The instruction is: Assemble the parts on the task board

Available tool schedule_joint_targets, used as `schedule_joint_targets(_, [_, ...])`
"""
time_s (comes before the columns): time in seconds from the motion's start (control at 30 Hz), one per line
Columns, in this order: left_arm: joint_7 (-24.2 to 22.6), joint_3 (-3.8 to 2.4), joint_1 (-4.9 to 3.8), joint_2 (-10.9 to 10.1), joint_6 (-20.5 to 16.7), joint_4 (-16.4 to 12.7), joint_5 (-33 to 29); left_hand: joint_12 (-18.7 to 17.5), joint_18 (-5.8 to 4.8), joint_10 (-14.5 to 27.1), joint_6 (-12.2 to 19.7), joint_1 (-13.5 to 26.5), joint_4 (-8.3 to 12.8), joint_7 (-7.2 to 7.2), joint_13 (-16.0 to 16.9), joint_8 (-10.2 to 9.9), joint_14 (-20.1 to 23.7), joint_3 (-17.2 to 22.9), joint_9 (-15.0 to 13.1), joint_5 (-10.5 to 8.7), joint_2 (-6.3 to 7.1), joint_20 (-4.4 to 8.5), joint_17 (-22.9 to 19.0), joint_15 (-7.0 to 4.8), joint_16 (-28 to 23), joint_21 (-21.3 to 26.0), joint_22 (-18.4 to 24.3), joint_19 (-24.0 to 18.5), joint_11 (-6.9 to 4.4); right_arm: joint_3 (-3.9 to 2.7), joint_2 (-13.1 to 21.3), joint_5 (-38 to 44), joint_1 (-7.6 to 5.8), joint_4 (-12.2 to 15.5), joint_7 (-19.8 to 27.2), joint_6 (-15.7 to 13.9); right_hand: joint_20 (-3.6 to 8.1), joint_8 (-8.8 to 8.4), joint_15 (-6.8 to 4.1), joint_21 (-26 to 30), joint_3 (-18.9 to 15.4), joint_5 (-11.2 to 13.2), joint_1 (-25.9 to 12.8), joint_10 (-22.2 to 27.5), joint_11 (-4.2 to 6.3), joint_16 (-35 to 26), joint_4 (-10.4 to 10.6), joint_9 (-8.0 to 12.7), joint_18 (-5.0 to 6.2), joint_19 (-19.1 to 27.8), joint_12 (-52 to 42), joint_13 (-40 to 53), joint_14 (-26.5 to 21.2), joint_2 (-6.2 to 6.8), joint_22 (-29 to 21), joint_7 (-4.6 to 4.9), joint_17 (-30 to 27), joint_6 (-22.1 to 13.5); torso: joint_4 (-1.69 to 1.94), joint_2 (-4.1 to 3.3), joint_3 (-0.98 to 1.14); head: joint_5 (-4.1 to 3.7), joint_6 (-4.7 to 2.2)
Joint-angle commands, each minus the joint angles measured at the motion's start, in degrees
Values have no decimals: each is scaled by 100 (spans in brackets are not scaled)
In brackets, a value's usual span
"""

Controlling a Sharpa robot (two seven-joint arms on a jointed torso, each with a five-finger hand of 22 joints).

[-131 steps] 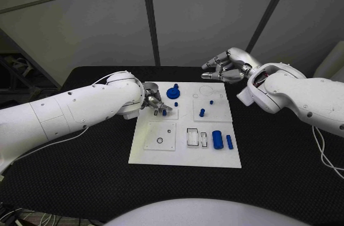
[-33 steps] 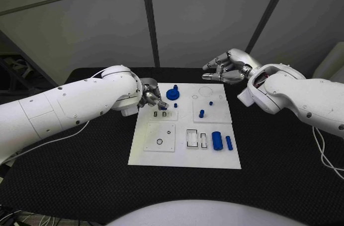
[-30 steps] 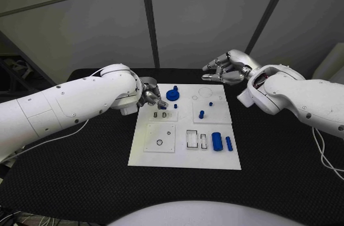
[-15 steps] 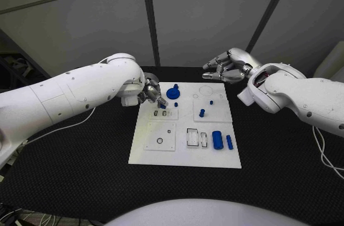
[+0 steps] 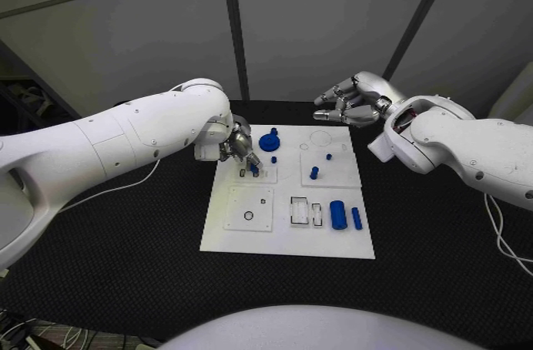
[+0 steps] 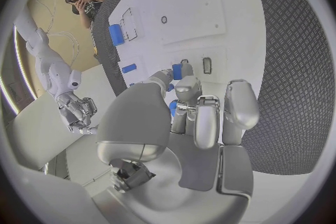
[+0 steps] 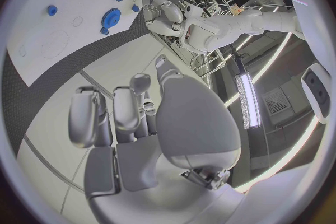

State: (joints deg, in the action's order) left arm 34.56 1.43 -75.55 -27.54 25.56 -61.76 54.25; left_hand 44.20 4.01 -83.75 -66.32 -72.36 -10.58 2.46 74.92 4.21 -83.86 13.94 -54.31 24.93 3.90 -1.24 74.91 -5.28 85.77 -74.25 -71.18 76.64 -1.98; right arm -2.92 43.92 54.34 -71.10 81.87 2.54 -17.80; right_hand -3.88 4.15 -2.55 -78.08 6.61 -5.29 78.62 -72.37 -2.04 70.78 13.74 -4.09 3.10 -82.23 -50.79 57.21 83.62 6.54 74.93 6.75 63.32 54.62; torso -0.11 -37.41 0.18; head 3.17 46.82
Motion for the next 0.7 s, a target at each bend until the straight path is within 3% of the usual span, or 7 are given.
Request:
schedule_joint_targets(0.03, [86, 3, -14, 19, 75, 13, -113, 40, 113, -290, 44, -9, 1387, -3, 79, 28, -461, 1419, -9, -19, -73, -9, 859, 16, -4, -15, -8, -29, 9, -3, -5, 3, -11, 1, 39, -9, -2, -37, 9, 9, 10, -34, -53, -30, 17, -15, 35, 6, 18, -30, -23, 2, 86, 9, 222, 1, 5, 38, 2, 2, -2, -1, 4])
schedule_joint_targets(0.7, [71, 25, -13, 116, 66, -13, 262, 174, 103, -328, 9, 74, 1531, -17, 131, 77, -471, 1521, -130, 111, 5, -5, 897, 5, 23, -53, -67, 13, -6, -3, -25, 1, -11, -7, 50, 0, -2, -37, 9, 9, 10, -34, -53, -30, 17, -15, 35, 6, 18, -30, -23, 2, 86, 9, 222, 1, 5, 38, 3, -2, -3, 2, 32])
